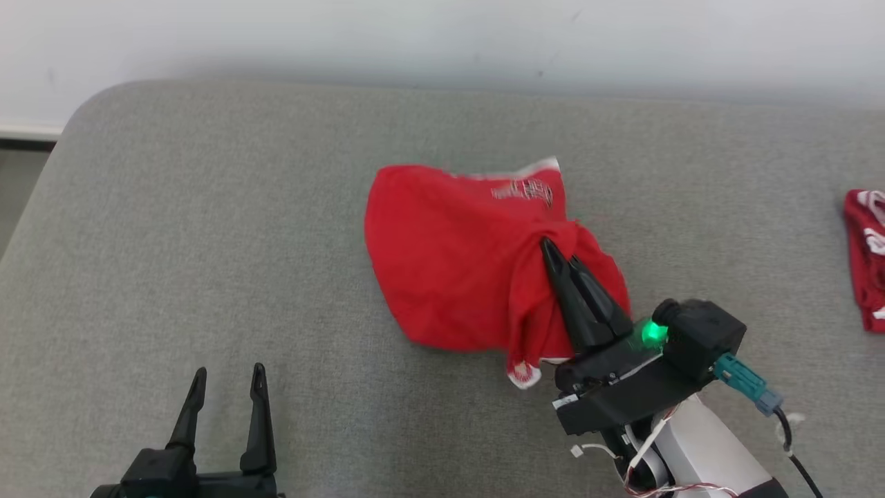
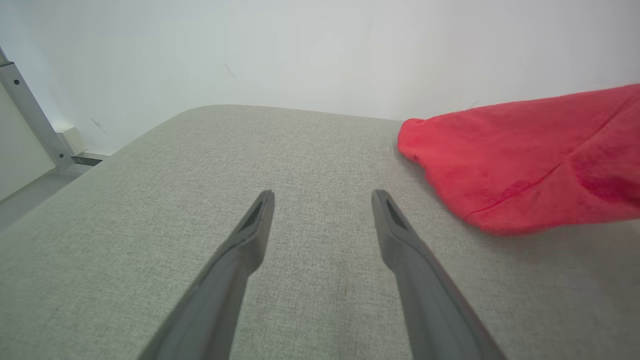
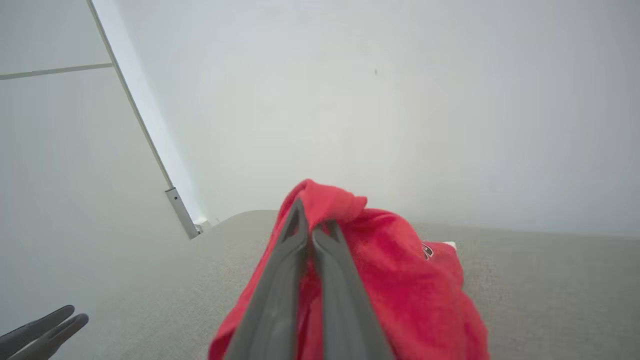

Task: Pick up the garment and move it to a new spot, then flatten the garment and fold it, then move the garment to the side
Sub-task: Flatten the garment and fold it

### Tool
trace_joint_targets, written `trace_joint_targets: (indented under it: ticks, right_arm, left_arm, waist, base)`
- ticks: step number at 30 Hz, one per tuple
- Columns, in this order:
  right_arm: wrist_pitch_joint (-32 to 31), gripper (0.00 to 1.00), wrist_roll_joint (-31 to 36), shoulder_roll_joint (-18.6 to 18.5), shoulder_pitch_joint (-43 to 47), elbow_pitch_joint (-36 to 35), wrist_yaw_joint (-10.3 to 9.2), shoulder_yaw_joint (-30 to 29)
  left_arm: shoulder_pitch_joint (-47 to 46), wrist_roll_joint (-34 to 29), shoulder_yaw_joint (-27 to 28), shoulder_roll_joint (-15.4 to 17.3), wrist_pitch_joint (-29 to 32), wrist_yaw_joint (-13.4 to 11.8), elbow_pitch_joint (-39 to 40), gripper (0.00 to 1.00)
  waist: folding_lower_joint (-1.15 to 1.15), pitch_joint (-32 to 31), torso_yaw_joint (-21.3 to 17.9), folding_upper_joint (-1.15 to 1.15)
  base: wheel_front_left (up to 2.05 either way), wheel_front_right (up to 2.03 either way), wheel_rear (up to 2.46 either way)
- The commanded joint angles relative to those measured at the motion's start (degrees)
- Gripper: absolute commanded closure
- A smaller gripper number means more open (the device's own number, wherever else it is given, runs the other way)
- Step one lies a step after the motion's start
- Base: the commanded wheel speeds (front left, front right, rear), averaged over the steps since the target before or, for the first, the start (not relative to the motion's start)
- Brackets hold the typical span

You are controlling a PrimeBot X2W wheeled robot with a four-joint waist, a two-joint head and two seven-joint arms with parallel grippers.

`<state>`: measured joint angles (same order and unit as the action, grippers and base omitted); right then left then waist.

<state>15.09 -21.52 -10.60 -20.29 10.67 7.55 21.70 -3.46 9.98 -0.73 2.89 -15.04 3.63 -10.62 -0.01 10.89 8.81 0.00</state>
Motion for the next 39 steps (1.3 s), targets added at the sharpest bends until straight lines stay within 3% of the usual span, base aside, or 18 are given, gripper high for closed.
trace_joint_targets:
  ticks: [1, 9, 16, 19, 20, 21, 24, 29, 39]
  right_arm:
    - [0.06, 1.0, -1.23, -0.09, -1.02, -2.83, -0.15, 1.44]
    - [0.06, 1.0, -3.9, -0.23, -3.14, -6.99, -0.15, 4.14]
    - [-0.3, 1.0, -1.01, -1.43, -4.24, 6.73, -0.15, -2.22]
    - [-0.05, 0.56, 1.46, -2.21, -4.93, 14.15, -0.15, -7.79]
    - [0.0, 0.18, 2.36, -2.23, -5.02, 16.82, -0.15, -10.44]
    - [-0.01, 0.0, 3.52, -2.37, -5.24, 18.92, -0.15, -12.54]
    - [0.11, 0.0, 6.46, -2.57, -5.74, 22.64, -0.15, -18.72]
    - [0.11, 0.0, 9.65, -2.41, -4.28, 22.66, -0.15, -25.89]
    - [0.12, 0.0, 10.01, 0.58, 2.3, 14.17, -0.15, -26.0]
  left_arm:
    - [1.1, -0.43, 0.4, 0.01, -0.19, 0.31, -0.49, 0.0]
    - [1.71, -0.12, 0.78, 0.0, -0.19, 0.74, -0.92, 0.0]
    - [1.34, 0.51, -0.32, 0.01, -0.19, 0.69, -0.63, 0.0]
    - [0.69, 0.66, -1.09, -0.01, -0.19, 0.54, -0.9, 0.0]
    - [0.5, 0.72, -1.21, 0.02, -0.19, 0.49, -0.93, 0.0]
    - [0.39, 0.67, -1.43, 0.01, -0.19, 0.5, -0.96, 0.0]
    - [0.16, 0.47, -1.93, 0.0, -0.19, 0.53, -0.98, 0.0]
    - [-0.43, 0.4, -2.8, 0.0, -0.19, 0.84, -1.11, 0.0]
    - [-0.84, 1.74, -9.75, 0.0, -0.19, 2.4, -2.48, 0.0]
  waist:
    - [0.01, -2.55, -2.11, 0.0]
    - [0.01, -4.36, -2.85, 0.0]
    - [0.01, -2.79, -1.71, 0.0]
    - [0.01, -2.12, -1.26, 0.0]
    - [0.01, -1.94, -1.21, 0.0]
    - [0.01, -1.83, -1.2, 0.0]
    - [0.01, -1.63, -1.58, 0.0]
    - [0.01, -1.66, -3.15, 0.0]
    - [0.01, -1.88, -7.61, 0.0]
  base:
    - [0.0, 0.0, 0.0]
    - [0.0, 0.0, 0.0]
    - [0.0, 0.0, 0.0]
    - [0.0, 0.0, 0.0]
    - [0.0, 0.0, 0.0]
    - [0.0, 0.0, 0.0]
    - [0.0, 0.0, 0.0]
    - [0.0, 0.0, 0.0]
    - [0.0, 0.0, 0.0]
